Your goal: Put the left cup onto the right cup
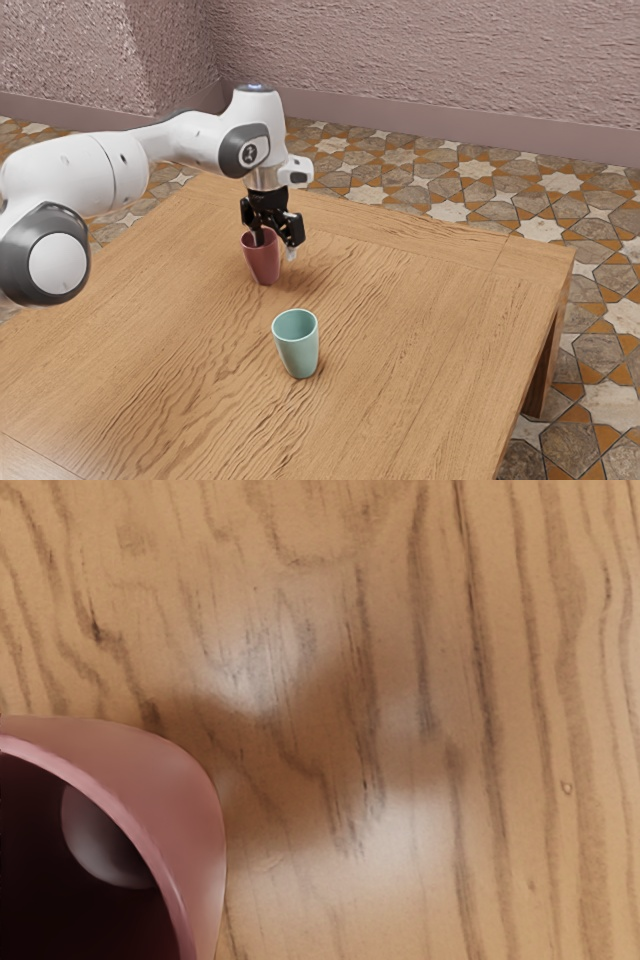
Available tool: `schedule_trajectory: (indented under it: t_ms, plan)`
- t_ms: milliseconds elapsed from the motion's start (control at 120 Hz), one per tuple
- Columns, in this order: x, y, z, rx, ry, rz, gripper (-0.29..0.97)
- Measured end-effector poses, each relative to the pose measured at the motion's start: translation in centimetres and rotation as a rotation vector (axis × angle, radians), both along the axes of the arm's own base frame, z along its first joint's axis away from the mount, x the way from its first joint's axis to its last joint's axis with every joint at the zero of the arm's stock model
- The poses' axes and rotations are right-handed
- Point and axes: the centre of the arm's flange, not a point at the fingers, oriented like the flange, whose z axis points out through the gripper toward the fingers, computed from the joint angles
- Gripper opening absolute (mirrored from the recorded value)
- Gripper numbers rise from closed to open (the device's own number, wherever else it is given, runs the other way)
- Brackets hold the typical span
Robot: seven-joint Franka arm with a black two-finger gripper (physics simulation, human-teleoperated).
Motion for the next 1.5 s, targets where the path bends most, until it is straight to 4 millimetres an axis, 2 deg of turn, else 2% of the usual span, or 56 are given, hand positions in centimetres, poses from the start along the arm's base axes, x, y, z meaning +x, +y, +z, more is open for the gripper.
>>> schedule_trajectory:
  t_ms: [717,1283,1500]
  plan:
    - [0.1,1.6,-0.7,0.018,-0.001,0.015,0.29]
    - [0.1,1.8,-0.7,0.033,-0.003,0.015,0.00]
    - [0.1,1.8,-0.7,0.039,-0.004,0.020,-0.07]
